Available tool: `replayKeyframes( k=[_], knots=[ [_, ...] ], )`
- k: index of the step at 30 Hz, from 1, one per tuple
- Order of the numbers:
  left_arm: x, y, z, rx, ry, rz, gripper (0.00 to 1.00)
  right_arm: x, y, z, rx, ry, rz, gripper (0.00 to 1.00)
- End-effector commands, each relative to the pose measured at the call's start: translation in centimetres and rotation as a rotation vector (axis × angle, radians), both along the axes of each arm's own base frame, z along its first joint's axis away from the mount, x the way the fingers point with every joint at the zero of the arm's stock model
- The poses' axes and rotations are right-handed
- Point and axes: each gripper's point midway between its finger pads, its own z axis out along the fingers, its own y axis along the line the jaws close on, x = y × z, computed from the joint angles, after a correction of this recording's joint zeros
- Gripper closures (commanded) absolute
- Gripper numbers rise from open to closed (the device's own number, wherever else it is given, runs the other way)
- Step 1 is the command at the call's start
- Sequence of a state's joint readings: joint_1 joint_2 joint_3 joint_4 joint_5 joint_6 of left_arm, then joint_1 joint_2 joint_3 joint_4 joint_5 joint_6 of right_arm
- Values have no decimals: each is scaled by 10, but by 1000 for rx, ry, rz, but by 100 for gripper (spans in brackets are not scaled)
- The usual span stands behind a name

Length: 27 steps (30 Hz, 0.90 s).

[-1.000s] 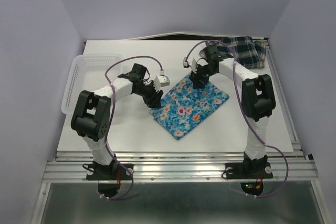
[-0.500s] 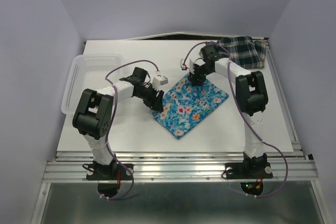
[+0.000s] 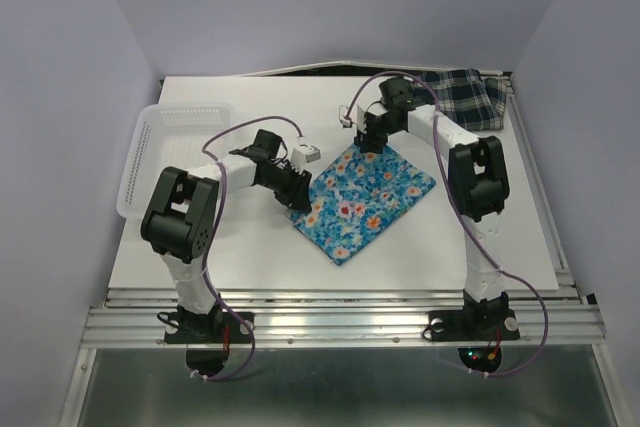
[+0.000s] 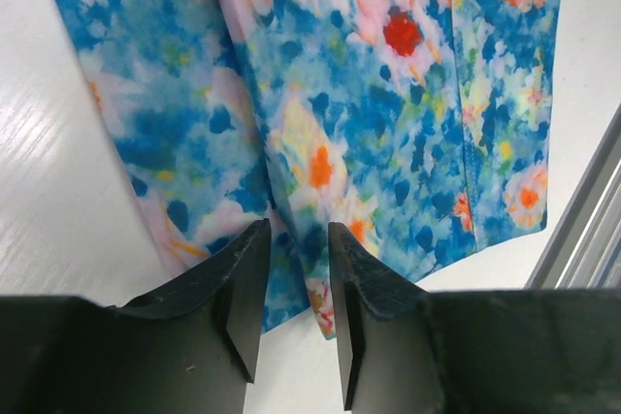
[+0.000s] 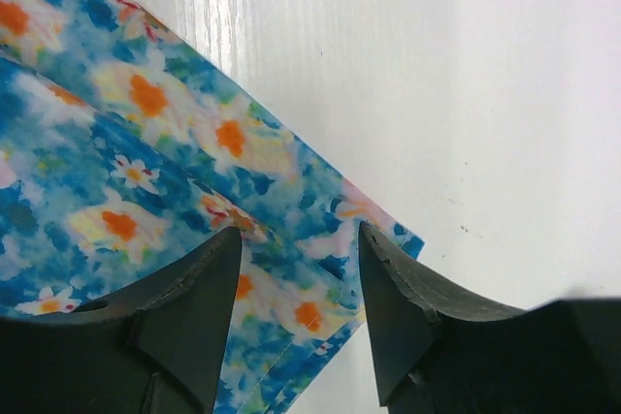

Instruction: Fold and stack the skirts

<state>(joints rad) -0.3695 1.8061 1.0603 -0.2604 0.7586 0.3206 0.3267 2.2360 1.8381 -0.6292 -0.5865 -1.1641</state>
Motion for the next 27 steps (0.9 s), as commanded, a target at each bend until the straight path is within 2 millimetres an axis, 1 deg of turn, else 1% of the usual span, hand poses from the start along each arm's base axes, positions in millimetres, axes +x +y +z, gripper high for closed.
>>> replayKeyframes(
  k=[1, 3, 4, 6, 8, 9, 11, 12, 13, 14, 15, 16, 17, 18, 21, 22, 23, 24, 26, 27],
  knots=[
    [-2, -11, 16, -63, -14, -47, 57, 2, 16, 13, 21, -32, 66, 44],
    [-3, -12, 15, -63, -8, -45, 54, 1, 15, 8, 16, -20, 71, 45],
    [-3, -13, 15, -68, -7, -49, 54, -3, 19, 6, 12, -7, 73, 45],
    [-3, -14, 13, -65, -3, -51, 54, 1, 21, 8, 31, 6, 36, 45],
    [-2, -15, 12, -59, -2, -47, 55, 11, 27, 12, 74, 20, -32, 45],
    [-1, -16, 10, -57, -1, -44, 56, 21, 31, 16, 104, 25, -74, 47],
    [0, -16, 10, -55, -6, -40, 59, 30, 37, 21, 138, 34, -111, 48],
    [0, -16, 10, -57, -7, -39, 63, 39, 42, 33, 168, 19, -122, 49],
    [0, -16, 10, -57, -5, -38, 65, 40, 45, 35, 185, 33, -129, 49],
    [0, -17, 10, -57, -3, -36, 67, 37, 54, 26, 189, 69, -131, 50],
    [1, -17, 11, -60, -7, -34, 70, 37, 56, 29, 198, 83, -132, 50],
    [1, -17, 11, -59, -6, -31, 72, 34, 61, 26, 199, 93, -122, 50],
    [1, -17, 11, -61, -11, -30, 74, 32, 61, 22, 197, 101, -120, 50],
    [2, -18, 12, -63, -13, -28, 77, 28, 66, 20, 194, 107, -109, 51],
    [2, -19, 13, -71, -11, -26, 83, 21, 62, 2, 167, 134, -102, 53],
    [2, -19, 15, -75, -15, -26, 89, 14, 64, -5, 147, 148, -85, 54],
    [3, -19, 18, -78, -21, -24, 93, 11, 63, -9, 138, 160, -79, 55],
    [5, -19, 20, -77, -31, -20, 98, 6, 60, -17, 123, 188, -77, 57],
    [7, -20, 27, -85, -44, -17, 100, 0, 58, -23, 105, 196, -54, 58],
    [10, -21, 34, -86, -64, -11, 100, -10, 60, -30, 85, 219, -38, 60]
  ],
)
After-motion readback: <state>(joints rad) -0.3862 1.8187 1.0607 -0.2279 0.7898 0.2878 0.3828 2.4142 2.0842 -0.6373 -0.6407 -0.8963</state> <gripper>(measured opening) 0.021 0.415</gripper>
